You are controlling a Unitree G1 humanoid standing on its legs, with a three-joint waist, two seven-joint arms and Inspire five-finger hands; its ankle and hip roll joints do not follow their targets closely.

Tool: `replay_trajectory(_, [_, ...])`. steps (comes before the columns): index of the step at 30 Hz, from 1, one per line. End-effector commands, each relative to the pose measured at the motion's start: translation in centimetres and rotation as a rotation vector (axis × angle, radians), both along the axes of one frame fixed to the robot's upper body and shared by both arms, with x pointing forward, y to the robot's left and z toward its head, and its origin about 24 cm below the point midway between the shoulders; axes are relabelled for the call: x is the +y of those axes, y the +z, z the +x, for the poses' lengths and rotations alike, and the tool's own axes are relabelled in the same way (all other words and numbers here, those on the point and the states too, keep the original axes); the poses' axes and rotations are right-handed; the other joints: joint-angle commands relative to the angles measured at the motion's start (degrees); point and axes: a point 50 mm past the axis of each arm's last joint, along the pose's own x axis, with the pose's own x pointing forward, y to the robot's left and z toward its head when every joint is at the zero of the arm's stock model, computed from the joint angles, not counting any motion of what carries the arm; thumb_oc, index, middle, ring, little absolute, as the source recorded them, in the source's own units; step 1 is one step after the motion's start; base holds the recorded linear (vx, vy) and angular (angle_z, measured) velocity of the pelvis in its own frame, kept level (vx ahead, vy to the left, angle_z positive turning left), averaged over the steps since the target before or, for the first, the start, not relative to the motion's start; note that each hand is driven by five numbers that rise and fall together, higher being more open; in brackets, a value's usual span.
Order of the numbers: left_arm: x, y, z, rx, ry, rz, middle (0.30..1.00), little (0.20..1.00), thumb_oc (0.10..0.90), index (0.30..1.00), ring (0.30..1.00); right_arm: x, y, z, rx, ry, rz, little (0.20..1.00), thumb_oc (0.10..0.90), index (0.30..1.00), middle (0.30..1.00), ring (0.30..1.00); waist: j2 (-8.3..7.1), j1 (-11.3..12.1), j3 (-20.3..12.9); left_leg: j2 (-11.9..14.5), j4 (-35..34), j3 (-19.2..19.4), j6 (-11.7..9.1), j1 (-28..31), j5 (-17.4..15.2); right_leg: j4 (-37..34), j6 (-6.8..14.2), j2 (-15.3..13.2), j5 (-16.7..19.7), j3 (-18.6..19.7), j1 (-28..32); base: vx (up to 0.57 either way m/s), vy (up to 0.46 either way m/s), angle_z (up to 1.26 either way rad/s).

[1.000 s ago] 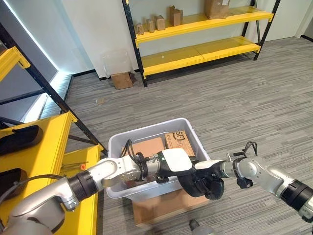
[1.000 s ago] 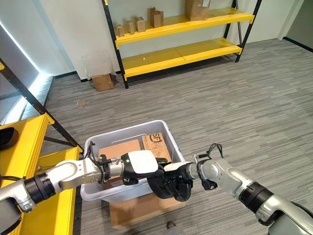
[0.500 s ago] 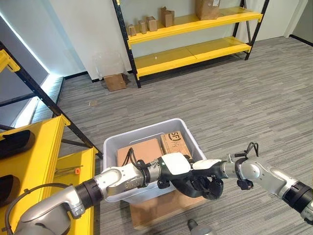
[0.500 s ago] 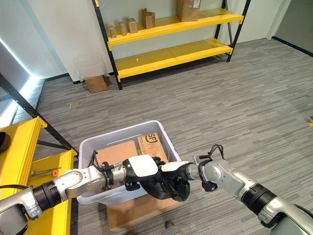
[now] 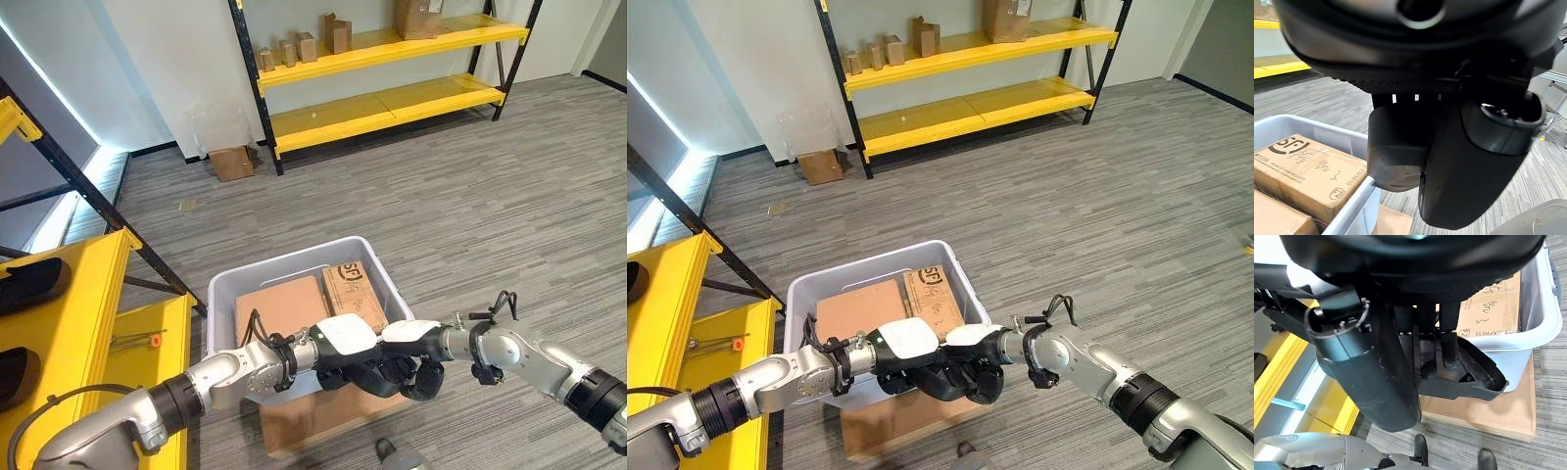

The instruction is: Move parts from the plastic box to the shelf.

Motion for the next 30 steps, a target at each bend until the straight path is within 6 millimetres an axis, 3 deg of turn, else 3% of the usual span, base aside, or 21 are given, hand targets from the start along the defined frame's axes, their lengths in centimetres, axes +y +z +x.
replay_trajectory(1, [-4.0,3.2,0.3,-0.053,-0.073,-0.311,0.300,0.300,0.400,0.300,0.300,5.6,8.1,1.1,-0.268,0.110,0.565,0.300,0.400,0.300,0.300,0.300,-0.92,1.39,-2.53,4.09,2.11,-0.98,-1.88,3.23,-6.61,4.49,5.05,-2.40,-0.25,-6.03,-4.74,0.00,0.000,0.00])
replay_trajectory(14, [-4.0,2.7,0.3,-0.047,-0.041,-0.351,0.300,0.300,0.400,0.300,0.300,5.1,7.7,1.0,-0.249,0.007,0.695,0.300,0.400,0.300,0.300,0.300,-1.14,1.30,-2.72,3.93,2.03,-1.22,-1.78,3.35,-6.86,4.47,5.14,-2.31,-0.28,-5.43,-4.78,0.00,0.000,0.00])
replay_trajectory(15, [-3.9,2.6,0.3,-0.047,-0.040,-0.352,0.300,0.300,0.400,0.300,0.300,5.1,7.7,1.0,-0.247,0.006,0.697,0.495,0.539,0.495,0.495,0.495,-1.14,1.28,-2.73,3.92,2.02,-1.22,-1.77,3.35,-6.85,4.46,5.13,-2.30,-0.28,-5.41,-4.77,0.00,0.000,0.00])
replay_trajectory(16, [-3.9,2.6,0.3,-0.048,-0.033,-0.358,0.300,0.300,0.400,0.300,0.300,5.1,7.8,0.9,-0.244,0.005,0.718,1.000,0.900,1.000,1.000,1.000,-1.12,1.29,-2.76,3.88,1.95,-1.27,-1.74,3.39,-6.81,4.43,5.10,-2.28,-0.27,-5.42,-4.73,0.00,0.000,0.00])
replay_trajectory(24, [-4.1,2.3,0.2,-0.061,-0.017,-0.372,0.300,0.300,0.400,0.300,0.300,5.3,8.0,0.7,-0.198,-0.049,0.866,1.000,0.900,1.000,1.000,1.000,-0.99,1.34,-2.66,3.83,1.73,-1.46,-1.71,3.72,-6.74,4.54,5.10,-2.21,-0.40,-5.23,-4.56,0.00,0.000,0.00])
replay_trajectory(30, [-4.0,2.3,0.8,-0.094,0.033,-0.358,0.300,0.300,0.400,0.300,0.300,5.4,9.2,0.6,-0.085,-0.172,1.242,1.000,0.900,1.000,1.000,1.000,-0.60,1.80,-2.69,3.51,1.30,-2.00,-1.57,4.05,-6.57,4.31,5.09,-2.10,-0.89,-5.13,-4.09,0.00,0.000,0.00])
